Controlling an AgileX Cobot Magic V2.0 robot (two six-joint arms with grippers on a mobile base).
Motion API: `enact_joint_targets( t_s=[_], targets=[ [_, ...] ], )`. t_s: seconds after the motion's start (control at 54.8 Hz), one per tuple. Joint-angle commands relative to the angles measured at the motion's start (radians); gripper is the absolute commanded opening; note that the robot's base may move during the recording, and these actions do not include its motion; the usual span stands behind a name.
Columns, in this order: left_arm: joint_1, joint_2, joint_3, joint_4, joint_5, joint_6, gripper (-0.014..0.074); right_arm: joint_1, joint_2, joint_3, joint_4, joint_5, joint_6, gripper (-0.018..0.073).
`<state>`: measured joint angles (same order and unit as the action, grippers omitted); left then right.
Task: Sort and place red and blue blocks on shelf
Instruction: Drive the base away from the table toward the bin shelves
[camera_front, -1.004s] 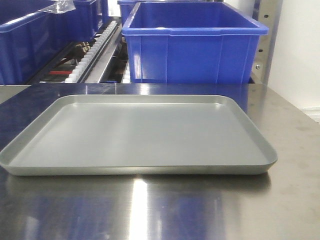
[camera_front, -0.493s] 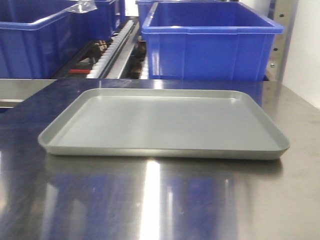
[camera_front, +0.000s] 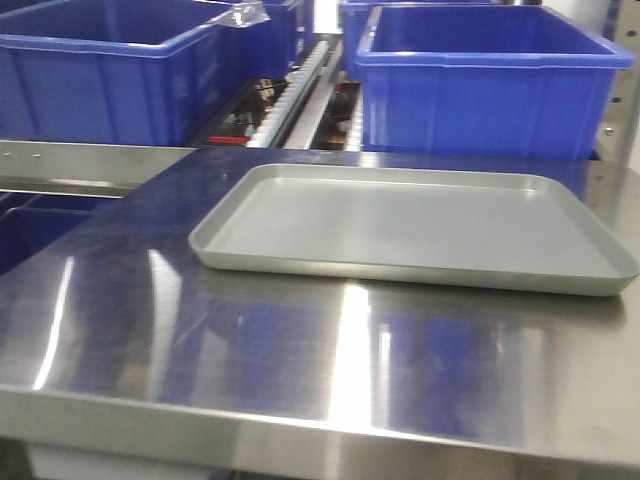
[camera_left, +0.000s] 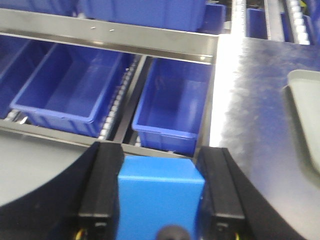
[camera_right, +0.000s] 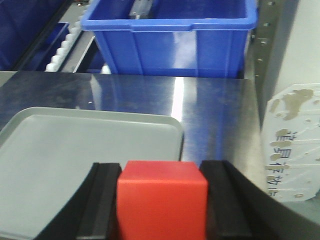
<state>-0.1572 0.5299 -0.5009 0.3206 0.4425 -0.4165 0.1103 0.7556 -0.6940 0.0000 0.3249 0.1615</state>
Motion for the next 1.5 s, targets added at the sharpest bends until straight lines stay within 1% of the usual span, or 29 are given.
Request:
enact_joint_targets(
  t_s=[0.0,1.478],
  targets=[
    [-0.008,0.0,-0.027,0.011,-0.08,0.002,0.008,-0.007,-0.008,-0.028,-0.011,-0.088,-0.002,0.0058],
    [-0.008,0.0,-0.027,0.011,-0.08,0.002,0.008,-0.007,-0.008,-0.028,-0.011,-0.088,-0.002,0.0058]
  ],
)
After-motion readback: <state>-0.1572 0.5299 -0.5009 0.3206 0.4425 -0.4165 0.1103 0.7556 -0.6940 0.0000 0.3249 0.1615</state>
